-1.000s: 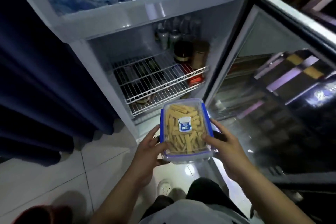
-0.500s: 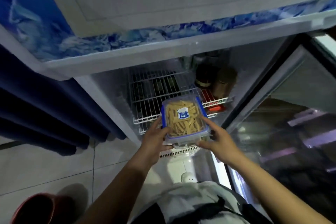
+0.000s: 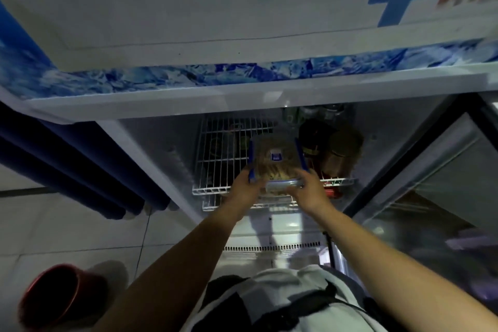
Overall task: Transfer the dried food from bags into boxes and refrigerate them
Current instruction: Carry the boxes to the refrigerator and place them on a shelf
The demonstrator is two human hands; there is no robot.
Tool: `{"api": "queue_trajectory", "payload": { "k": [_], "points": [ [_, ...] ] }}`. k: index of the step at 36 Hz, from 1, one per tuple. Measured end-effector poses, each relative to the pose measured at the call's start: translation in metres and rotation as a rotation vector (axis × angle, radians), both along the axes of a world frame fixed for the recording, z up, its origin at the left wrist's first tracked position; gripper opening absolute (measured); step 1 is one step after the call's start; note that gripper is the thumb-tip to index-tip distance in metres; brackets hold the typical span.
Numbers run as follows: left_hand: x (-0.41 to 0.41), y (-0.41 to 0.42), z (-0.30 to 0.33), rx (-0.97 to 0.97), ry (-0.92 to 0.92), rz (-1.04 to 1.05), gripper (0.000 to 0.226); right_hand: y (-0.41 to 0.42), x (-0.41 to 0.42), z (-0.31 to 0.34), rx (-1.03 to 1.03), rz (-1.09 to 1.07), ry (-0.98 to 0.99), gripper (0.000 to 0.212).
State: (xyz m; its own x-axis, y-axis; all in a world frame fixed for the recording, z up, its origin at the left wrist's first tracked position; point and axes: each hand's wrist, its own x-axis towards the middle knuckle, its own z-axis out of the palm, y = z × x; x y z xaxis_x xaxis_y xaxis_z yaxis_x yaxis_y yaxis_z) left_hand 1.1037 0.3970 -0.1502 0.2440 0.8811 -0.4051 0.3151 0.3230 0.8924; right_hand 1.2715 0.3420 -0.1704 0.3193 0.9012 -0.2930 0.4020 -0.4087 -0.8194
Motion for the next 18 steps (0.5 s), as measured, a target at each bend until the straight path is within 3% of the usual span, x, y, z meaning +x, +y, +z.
{"api": "queue_trajectory", "payload": {
  "k": [5,10,14,18],
  "points": [
    [0.014,0.018,0.002,0.132,0.144,-0.018,0.035,0.025,0.003,0.001,-0.003,0.044,-0.07,0.047],
    [0.017,0.029,-0.004,0.289,0.455,-0.397,0.053,0.034,0.011,0.004,-0.13,0.18,-0.313,0.045],
    [0.005,0.04,-0.01,0.289,0.591,-0.488,0.068,0.03,0.017,0.002,-0.412,0.402,-0.42,0.077],
    [-0.002,0.041,-0.018,0.3,0.659,-0.584,0.089,0.021,0.016,-0.006,-0.433,0.434,-0.449,0.097]
  ]
}}
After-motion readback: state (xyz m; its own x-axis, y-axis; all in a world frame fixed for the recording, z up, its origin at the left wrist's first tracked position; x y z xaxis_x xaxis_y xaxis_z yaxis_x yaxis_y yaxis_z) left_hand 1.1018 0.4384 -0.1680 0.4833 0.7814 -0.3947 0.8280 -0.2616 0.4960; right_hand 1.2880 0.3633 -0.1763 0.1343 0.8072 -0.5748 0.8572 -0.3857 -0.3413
